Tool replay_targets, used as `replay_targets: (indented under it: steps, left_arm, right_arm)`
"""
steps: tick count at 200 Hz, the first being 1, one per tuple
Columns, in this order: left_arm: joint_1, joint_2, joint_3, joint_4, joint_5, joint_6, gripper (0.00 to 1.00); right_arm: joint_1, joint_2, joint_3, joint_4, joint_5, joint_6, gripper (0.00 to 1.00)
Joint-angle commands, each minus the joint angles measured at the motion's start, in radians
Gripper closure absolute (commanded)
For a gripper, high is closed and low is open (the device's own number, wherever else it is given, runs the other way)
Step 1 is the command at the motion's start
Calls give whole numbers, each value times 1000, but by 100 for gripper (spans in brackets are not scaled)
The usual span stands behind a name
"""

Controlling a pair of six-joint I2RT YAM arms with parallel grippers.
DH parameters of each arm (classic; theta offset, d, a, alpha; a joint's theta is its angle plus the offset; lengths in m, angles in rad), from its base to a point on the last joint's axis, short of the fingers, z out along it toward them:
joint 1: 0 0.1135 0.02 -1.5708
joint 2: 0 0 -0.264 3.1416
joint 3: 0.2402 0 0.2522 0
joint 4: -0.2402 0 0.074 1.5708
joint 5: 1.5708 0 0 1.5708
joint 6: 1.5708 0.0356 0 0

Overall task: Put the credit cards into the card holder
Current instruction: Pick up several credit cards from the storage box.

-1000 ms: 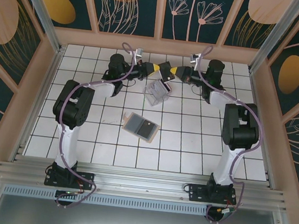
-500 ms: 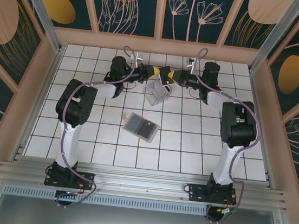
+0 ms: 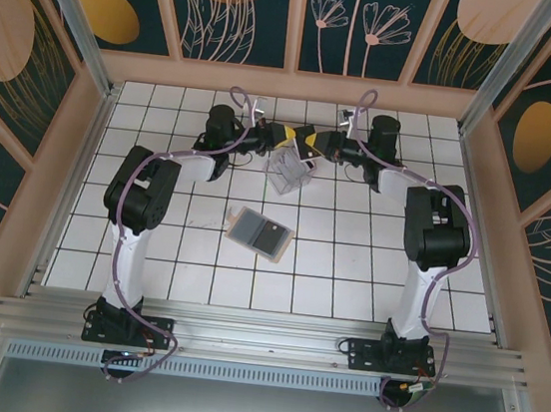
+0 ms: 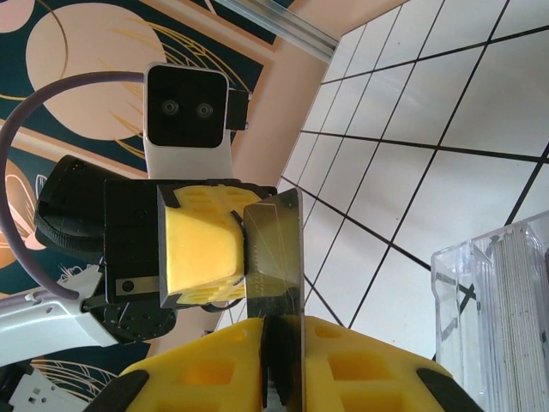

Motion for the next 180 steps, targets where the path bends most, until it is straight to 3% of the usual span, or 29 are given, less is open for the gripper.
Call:
replay_targets:
  steps: [1, 72, 122, 180]
  left_arm:
    - [-3, 5, 17, 13, 18, 4, 100]
    - [-3, -6, 16, 9, 17, 3, 100]
    - [-1, -18, 7, 30, 15, -6, 100]
    - [0, 8, -23, 282, 13, -172, 100]
  right_arm:
    - [-9, -4, 5, 19, 0, -20, 83]
    - [-38, -27, -41, 85, -2, 20, 86]
    - [-66, -20, -93, 254, -14, 151, 91]
    - [-68, -27, -148, 476, 33, 338, 97]
